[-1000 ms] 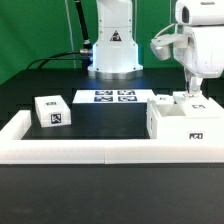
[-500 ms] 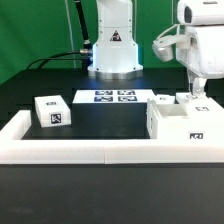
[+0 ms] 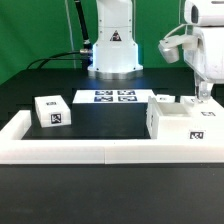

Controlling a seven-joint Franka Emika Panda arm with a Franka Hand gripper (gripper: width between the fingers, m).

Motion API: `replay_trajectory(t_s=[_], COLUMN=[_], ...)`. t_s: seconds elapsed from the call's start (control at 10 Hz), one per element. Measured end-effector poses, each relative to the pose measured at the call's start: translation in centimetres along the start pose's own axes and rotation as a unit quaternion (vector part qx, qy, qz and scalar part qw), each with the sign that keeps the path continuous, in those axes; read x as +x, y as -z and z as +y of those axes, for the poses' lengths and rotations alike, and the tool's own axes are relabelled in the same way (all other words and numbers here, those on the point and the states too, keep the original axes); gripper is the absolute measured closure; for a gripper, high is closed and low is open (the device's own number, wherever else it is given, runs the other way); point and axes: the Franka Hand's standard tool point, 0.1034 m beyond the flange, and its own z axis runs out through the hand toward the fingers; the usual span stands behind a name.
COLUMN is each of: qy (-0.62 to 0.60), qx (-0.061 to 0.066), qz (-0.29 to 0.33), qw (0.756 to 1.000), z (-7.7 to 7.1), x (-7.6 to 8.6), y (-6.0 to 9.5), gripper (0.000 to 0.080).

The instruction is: Assemble cabinet

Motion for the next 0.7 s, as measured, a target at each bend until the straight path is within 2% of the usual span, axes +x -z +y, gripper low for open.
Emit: replay_trajectory(t_s=[0.1,0.7], qy=[0.003,0.012], qx=[0.007,0.008], qz=[-0.003,-0.005], qw=[1.0,1.0], z=[0.05,0.06], x=[-0.09,-0.23], y=[-0.05,-0.09], gripper=[0.0732,0.0732])
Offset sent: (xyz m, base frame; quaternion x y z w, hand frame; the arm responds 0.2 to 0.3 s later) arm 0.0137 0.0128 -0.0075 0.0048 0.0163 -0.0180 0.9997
